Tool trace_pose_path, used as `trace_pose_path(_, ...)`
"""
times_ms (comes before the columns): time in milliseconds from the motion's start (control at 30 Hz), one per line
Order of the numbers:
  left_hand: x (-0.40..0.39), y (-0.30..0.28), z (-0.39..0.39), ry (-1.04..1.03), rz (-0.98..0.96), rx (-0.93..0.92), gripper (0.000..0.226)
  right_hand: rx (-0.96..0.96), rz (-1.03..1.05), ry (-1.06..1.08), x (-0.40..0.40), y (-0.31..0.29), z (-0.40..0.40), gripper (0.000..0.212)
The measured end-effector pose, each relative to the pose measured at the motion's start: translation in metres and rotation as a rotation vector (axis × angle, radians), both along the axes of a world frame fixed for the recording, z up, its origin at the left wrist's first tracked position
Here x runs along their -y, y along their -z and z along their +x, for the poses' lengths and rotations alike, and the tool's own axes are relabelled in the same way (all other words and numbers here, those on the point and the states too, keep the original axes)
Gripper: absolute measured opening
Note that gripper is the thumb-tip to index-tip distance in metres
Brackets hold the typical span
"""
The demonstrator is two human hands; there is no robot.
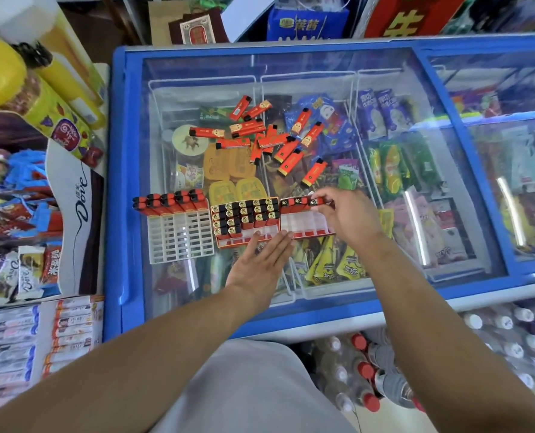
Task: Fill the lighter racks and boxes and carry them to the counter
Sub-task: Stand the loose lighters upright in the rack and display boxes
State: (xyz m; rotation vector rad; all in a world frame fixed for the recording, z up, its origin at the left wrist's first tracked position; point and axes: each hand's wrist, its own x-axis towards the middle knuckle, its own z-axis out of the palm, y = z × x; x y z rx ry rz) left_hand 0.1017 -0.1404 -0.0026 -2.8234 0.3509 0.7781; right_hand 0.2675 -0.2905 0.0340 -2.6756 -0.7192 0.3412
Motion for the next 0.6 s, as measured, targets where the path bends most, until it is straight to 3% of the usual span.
trace_pose_path(600, -0.003, 0.002, -0.009, -0.043, 0.044, -0.028, 0.092, 0.060, -0.056, -0.027, -0.008, 0.008, -0.005, 0.024)
